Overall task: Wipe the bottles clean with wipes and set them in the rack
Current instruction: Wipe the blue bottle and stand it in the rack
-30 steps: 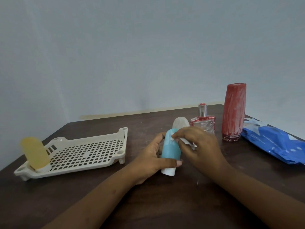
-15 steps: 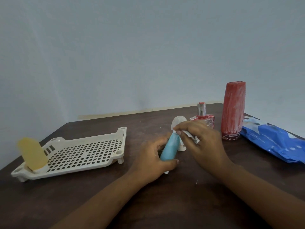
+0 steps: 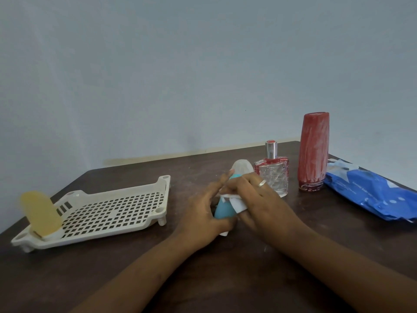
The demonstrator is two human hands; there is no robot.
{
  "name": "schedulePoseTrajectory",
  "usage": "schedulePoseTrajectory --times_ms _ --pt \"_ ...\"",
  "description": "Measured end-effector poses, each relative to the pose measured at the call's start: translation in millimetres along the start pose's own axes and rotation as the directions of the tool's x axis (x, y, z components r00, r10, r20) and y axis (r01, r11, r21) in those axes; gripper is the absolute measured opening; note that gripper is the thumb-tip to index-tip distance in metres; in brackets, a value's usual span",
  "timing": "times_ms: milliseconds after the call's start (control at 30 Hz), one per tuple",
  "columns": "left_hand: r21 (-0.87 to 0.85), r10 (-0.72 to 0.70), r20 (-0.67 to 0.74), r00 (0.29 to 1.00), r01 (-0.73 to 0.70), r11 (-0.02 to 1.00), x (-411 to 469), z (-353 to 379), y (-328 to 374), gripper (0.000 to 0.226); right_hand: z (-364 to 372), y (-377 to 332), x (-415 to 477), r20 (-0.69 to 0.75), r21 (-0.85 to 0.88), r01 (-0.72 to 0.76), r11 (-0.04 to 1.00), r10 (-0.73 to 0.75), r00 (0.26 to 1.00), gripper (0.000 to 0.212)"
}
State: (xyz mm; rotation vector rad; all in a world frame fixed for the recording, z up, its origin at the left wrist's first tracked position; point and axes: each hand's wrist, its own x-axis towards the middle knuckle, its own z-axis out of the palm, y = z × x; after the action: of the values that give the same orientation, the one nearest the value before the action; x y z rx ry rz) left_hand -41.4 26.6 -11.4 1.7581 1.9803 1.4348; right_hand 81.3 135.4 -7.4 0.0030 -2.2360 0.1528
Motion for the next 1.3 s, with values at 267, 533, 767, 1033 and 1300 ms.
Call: schedulePoseTrajectory --times_ms 267,533,767,1033,1300 --pt "-0.038 -0.035 0.042 0.999 0.036 0.999 1 1 0 0.09 -8 21 5 -0.194 0.161 -0.227 0.961 0.256 0.947 0.029" --pt "-0.129 -0.068 0.08 0.994 0.078 0.989 3 3 -9 0.089 -1 13 0 -0.139 0.163 -0.167 0.972 0.19 0.972 0.023" --pt "-0.275 -0.121 0.083 0.989 0.14 0.951 3 0 -13 0.085 3 -1 -2 0.038 -0.001 0.079 0.997 -0.078 0.996 0.022" --pt "-0.419 -0.152 0.148 0.977 0.201 0.886 4 1 -13 0.083 -2 10 -2 0.014 0.003 0.046 0.999 -0.046 0.999 0.016" --pt "-0.439 -0.141 0.174 0.975 0.205 0.875 5 4 -12 0.085 3 14 -1 -0.061 0.027 -0.031 0.999 0.032 0.998 0.03"
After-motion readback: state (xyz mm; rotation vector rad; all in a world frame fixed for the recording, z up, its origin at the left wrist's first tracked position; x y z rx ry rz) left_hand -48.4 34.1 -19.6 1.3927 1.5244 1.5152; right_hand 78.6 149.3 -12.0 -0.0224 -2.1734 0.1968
